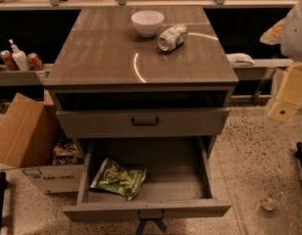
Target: Pick green jalapeno chip bag from middle drawer and place on counter
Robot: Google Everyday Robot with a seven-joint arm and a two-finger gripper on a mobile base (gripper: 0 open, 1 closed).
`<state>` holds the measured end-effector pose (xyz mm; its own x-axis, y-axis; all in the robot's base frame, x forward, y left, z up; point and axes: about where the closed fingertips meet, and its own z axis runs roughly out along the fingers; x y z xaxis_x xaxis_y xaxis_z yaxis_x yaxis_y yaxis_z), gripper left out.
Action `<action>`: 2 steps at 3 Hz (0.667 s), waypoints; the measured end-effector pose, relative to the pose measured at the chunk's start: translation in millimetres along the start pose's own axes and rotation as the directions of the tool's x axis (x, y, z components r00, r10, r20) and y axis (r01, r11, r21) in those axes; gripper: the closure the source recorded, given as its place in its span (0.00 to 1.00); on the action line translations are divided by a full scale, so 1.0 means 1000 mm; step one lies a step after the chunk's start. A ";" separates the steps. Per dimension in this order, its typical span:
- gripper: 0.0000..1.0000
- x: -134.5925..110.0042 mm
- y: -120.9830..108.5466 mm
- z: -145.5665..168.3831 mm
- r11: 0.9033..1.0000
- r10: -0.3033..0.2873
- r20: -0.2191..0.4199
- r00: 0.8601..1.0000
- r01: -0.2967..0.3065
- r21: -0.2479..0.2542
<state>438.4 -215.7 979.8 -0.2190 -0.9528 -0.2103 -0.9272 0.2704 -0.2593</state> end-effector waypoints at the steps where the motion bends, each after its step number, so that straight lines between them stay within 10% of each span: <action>1: 0.00 0.000 0.000 0.000 1.000 0.000 0.000 1.000 0.000 0.000; 2: 0.00 -0.014 0.010 0.026 1.000 -0.007 0.052 0.999 0.008 -0.018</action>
Offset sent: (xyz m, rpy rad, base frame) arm 0.0067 0.0633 -0.0861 0.1672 0.0265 0.0815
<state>440.2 -196.2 955.3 -0.1964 -0.9463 -0.2569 -0.9342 0.2601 -0.2440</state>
